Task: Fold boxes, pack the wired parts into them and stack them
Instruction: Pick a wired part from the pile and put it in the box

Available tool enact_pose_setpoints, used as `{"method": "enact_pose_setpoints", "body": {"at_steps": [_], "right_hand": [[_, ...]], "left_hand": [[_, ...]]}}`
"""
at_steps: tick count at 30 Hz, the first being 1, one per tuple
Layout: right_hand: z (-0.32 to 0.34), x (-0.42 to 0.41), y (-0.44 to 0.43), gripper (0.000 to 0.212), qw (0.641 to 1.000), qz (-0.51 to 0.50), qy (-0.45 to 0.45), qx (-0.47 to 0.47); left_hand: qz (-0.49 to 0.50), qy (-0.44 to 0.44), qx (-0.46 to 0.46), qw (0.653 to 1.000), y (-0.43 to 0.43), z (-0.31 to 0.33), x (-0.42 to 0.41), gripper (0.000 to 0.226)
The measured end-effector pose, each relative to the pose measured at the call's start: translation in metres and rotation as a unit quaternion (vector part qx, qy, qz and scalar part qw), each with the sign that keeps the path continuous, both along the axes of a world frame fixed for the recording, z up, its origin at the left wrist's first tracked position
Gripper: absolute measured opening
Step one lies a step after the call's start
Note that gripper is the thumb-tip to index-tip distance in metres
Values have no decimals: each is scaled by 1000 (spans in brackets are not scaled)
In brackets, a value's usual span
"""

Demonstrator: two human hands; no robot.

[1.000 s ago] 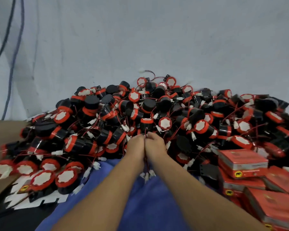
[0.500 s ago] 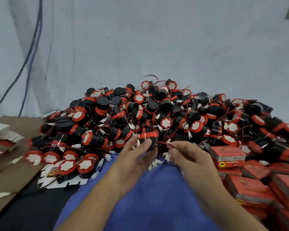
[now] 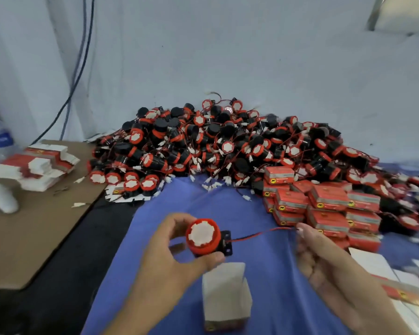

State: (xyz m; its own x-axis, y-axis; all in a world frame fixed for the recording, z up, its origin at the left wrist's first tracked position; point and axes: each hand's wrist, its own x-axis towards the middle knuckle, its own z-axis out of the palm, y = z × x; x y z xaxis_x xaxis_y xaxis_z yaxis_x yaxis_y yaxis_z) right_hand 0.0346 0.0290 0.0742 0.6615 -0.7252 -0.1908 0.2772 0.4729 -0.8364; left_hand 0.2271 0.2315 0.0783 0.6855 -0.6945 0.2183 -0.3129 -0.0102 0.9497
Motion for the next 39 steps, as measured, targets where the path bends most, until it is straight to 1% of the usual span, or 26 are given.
{"method": "enact_pose_setpoints", "body": {"at_steps": [1, 3, 5, 7, 8, 9, 10, 11, 13, 15, 17, 21, 23, 24, 26, 27, 29, 31, 32, 34, 35, 37, 39], "right_hand": [[2, -1, 8, 20, 998, -25, -39, 35], [8, 1, 24, 21, 993, -64, -74, 74], [15, 5, 37, 21, 988, -92, -91, 82], [18, 10, 47, 9, 987, -113, -89, 67], [18, 12, 51, 5, 990, -117, -68, 37], [16, 14, 55, 6, 993, -116, -31, -14], [13, 15, 60, 9, 990, -115, 13, -80], [10, 17, 64, 12, 980, -119, 53, -152], [4, 22, 72, 15, 939, -122, 117, -301], [-2, 27, 78, 14, 896, -100, 160, -402], [-9, 35, 82, 14, 873, -80, 192, -441], [-24, 47, 85, 18, 840, -29, 235, -489], [-29, 52, 85, 19, 813, -15, 246, -528], [-30, 55, 86, 19, 798, -13, 250, -548], [-33, 62, 87, 20, 779, -12, 250, -575], [-34, 66, 88, 22, 779, -7, 243, -579], [-36, 69, 91, 26, 796, 14, 222, -563], [-37, 70, 94, 32, 822, 36, 197, -532], [-37, 69, 95, 33, 835, 44, 186, -515], [-35, 66, 92, 31, 862, 37, 163, -479], [-34, 63, 87, 27, 873, 18, 157, -461], [-34, 52, 76, 20, 877, -9, 173, -448], [-35, 40, 70, 33, 856, 19, 209, -472]], "left_hand": [[10, -36, 16, 999, 4, -8, -11, 65], [34, -106, 61, 992, 9, -24, -29, 67], [50, -164, 99, 980, 10, -38, -45, 65], [61, -197, 100, 973, 7, -50, -57, 63], [71, -208, 94, 971, 6, -54, -61, 62], [83, -231, 86, 966, 5, -58, -63, 60], [94, -267, 81, 956, 3, -63, -64, 55], [101, -309, 83, 942, 1, -67, -63, 50], [94, -363, 113, 920, 0, -74, -62, 44], [74, -393, 156, 903, -2, -83, -59, 45], [68, -434, 167, 883, -3, -96, -58, 46], [91, -483, 178, 853, -1, -118, -54, 32], [102, -503, 197, 836, 1, -129, -54, 34], [101, -503, 205, 833, 2, -133, -55, 39], [98, -482, 228, 840, 3, -138, -55, 57], [97, -466, 238, 847, 3, -139, -56, 64], [99, -443, 240, 858, 2, -140, -58, 69], [107, -425, 226, 870, 2, -141, -58, 65], [110, -411, 212, 880, 3, -142, -59, 58], [120, -369, 171, 906, 6, -142, -61, 32], [125, -349, 153, 916, 7, -140, -63, 24], [130, -325, 148, 925, 6, -139, -64, 20], [129, -290, 161, 934, 2, -138, -65, 27]]}}
